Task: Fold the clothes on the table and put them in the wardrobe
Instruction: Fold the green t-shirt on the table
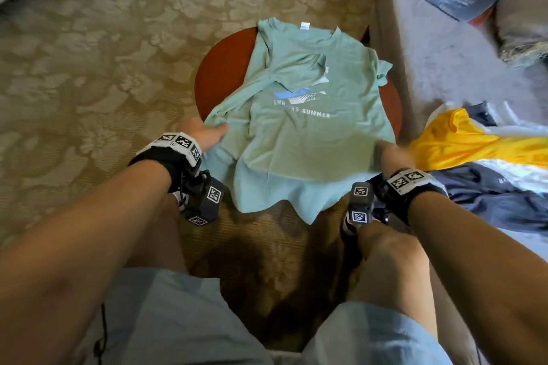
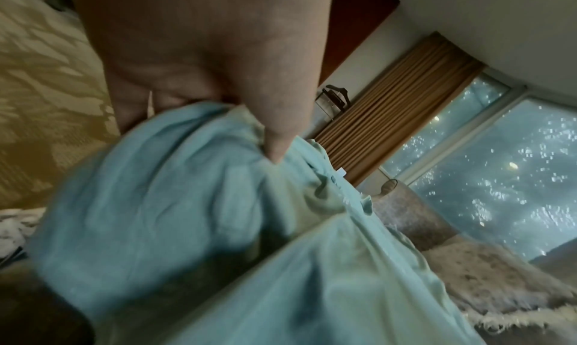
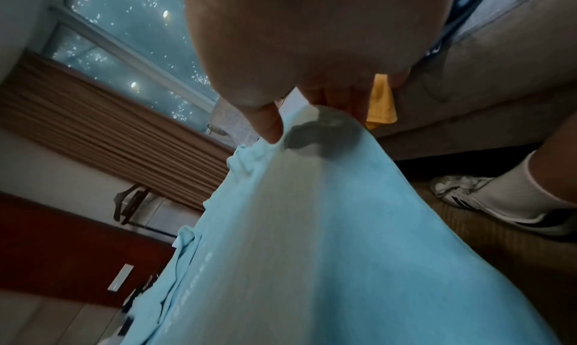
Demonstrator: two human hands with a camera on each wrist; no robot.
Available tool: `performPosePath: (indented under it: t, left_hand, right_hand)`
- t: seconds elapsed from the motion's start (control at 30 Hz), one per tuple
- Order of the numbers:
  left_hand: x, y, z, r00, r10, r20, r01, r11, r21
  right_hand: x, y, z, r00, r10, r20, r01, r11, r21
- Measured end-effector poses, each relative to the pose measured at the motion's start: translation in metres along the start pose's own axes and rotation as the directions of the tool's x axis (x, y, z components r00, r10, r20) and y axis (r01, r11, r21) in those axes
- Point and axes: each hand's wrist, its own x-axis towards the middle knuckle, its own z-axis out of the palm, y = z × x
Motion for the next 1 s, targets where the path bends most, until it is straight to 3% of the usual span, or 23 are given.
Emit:
performPosePath:
  t: [0.07,0.13,0.23,0.37,0.47,0.57,0.6,0.67,0.73,0.8,0.9,1.0]
  left_hand:
    - [-0.002,0.005,0.005,0.994,0.073,-0.081,-0.069,0.996,0.051]
    - [0.000,0.008,0.006,0.978,0.123,-0.166,-0.107,0.989,0.106]
    - [0.008,0.007,-0.002,0.951,0.093,-0.294,-0.055,0.989,0.134]
    - [0.011,0.005,-0.003,0.949,0.098,-0.300,-0.054,0.987,0.151]
    - [0.009,0.002,0.002,0.965,0.116,-0.234,-0.092,0.989,0.112]
    - [0.004,-0.002,0.001,0.967,0.161,-0.197,-0.149,0.986,0.077]
    - [0.001,-0.003,0.000,0.967,0.164,-0.194,-0.156,0.986,0.055]
    - [-0.005,-0.001,-0.002,0.968,0.173,-0.180,-0.172,0.985,0.020]
    - [-0.013,0.002,-0.003,0.961,0.229,-0.157,-0.225,0.973,0.042]
    - [-0.021,0.007,-0.004,0.940,0.303,-0.156,-0.295,0.953,0.070]
    - [-0.028,0.013,-0.010,0.920,0.368,-0.136,-0.365,0.930,0.050]
    - [-0.029,0.016,-0.021,0.910,0.403,-0.095,-0.407,0.913,-0.017]
  right_hand:
    - [0.001,0.002,0.000,1.000,0.004,-0.024,-0.006,0.997,-0.077]
    - [-0.002,0.001,-0.002,0.992,-0.004,-0.126,-0.010,0.994,-0.110]
    - [0.001,0.001,-0.008,0.969,-0.045,-0.243,0.015,0.992,-0.126]
    - [0.002,0.002,-0.011,0.959,0.048,-0.278,-0.068,0.996,-0.060]
    - [-0.003,-0.004,-0.003,0.944,0.074,-0.322,-0.072,0.997,0.017]
    - [-0.018,-0.025,0.004,0.865,0.053,-0.499,-0.032,0.998,0.051]
    - [-0.024,-0.034,0.005,0.861,0.026,-0.508,0.002,0.998,0.055]
    - [-0.034,-0.052,0.013,0.908,-0.078,-0.411,0.099,0.995,0.032]
    - [-0.038,-0.068,0.026,0.952,-0.213,-0.218,0.232,0.970,0.067]
    - [-0.054,-0.087,0.044,0.947,-0.322,0.007,0.309,0.913,0.267]
    - [-0.091,-0.121,0.074,0.846,-0.404,0.348,0.198,0.844,0.499]
    - [-0.127,-0.146,0.090,0.700,-0.395,0.594,0.039,0.853,0.521]
